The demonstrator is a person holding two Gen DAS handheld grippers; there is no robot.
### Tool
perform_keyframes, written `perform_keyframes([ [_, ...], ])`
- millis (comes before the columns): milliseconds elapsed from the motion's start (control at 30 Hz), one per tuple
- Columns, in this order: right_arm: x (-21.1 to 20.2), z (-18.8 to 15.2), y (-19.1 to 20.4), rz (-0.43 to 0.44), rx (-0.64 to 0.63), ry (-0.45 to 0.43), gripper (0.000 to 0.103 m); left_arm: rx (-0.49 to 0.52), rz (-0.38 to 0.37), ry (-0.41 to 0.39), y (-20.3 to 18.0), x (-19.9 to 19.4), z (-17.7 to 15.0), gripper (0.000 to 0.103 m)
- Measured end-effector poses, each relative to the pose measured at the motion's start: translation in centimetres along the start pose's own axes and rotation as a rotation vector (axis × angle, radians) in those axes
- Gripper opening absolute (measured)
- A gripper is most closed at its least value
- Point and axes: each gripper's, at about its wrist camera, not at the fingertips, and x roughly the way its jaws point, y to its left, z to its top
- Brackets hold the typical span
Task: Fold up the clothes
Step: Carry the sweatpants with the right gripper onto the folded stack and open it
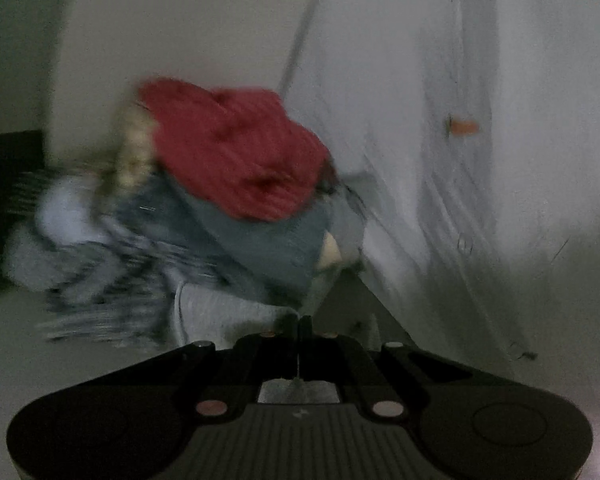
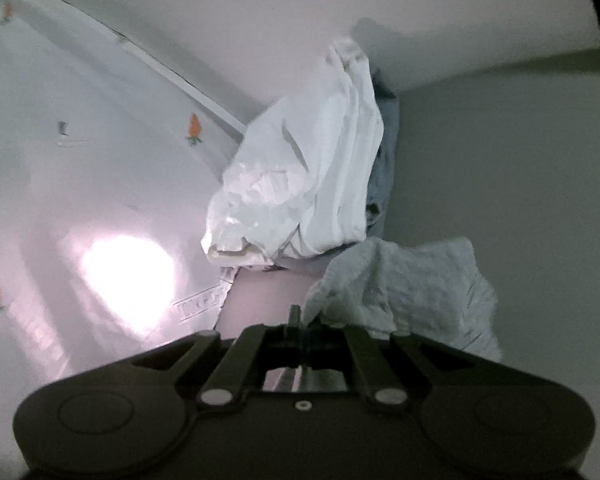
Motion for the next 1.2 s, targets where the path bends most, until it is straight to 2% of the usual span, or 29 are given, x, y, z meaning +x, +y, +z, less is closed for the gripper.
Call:
perform_keyframes([
  [100, 4.3, -0.7, 1.5, -0.062, -0.006, 0.012, 0.002, 0.072, 0.028, 0.034, -4.3, 5.6, -1.2, 0.0],
  [267, 10.2, -1.8, 3.2, -0.157, -0.059, 0.026, 0.002, 0.149, 0.02, 0.08, -9.8, 13.3, -3.4, 0.0],
  [500, 14.6, -2.3, 4.3, -0.187, -0.078, 0.03, 0.003, 0.189, -0.002, 0.124, -13.5, 19.3, -5.2, 0.0],
  [567, 15.5, -2.5, 4.8, -0.219, -0.108, 0.039, 0.01, 0.193, -0.002, 0.137, -13.7, 20.3, -5.3, 0.001],
  [600, 15.7, -2.6, 5.1, -0.23, -0.132, 0.039, 0.018, 0.194, -0.001, 0.142, -13.8, 20.7, -5.4, 0.002],
  [633, 15.7, -2.8, 5.4, -0.227, -0.156, 0.036, 0.031, 0.195, -0.001, 0.147, -13.8, 21.1, -5.4, 0.003],
  [700, 15.0, -3.2, 6.4, -0.191, -0.207, 0.023, 0.051, 0.201, -0.029, 0.122, -13.8, 20.8, -4.6, 0.021],
  [733, 14.4, -3.5, 7.0, -0.173, -0.246, 0.008, 0.052, 0.211, -0.055, 0.095, -13.8, 20.0, -4.0, 0.034],
  [767, 13.7, -3.9, 7.6, -0.16, -0.29, -0.005, 0.052, 0.228, -0.075, 0.073, -13.7, 19.2, -3.5, 0.042],
  [833, 12.2, -4.8, 8.5, -0.12, -0.358, -0.03, 0.052, 0.287, -0.104, 0.048, -13.8, 17.6, -2.9, 0.043],
  [900, 10.4, -6.0, 9.1, -0.066, -0.418, -0.06, 0.052, 0.362, -0.129, 0.072, -13.7, 16.0, -3.7, 0.043],
  [967, 8.8, -7.5, 9.3, -0.029, -0.469, -0.086, 0.038, 0.428, -0.148, 0.107, -13.4, 14.5, -5.1, 0.043],
  [1033, 7.7, -8.8, 8.7, -0.018, -0.508, -0.108, 0.018, 0.473, -0.149, 0.155, -12.9, 13.4, -7.4, 0.043],
  [1100, 6.8, -9.7, 8.1, -0.01, -0.525, -0.122, 0.017, 0.472, -0.157, 0.23, -11.9, 12.3, -9.7, 0.043],
  [1200, 6.3, -9.3, 7.3, -0.005, -0.469, -0.136, 0.018, 0.435, -0.144, 0.312, -10.6, 10.8, -12.4, 0.043],
])
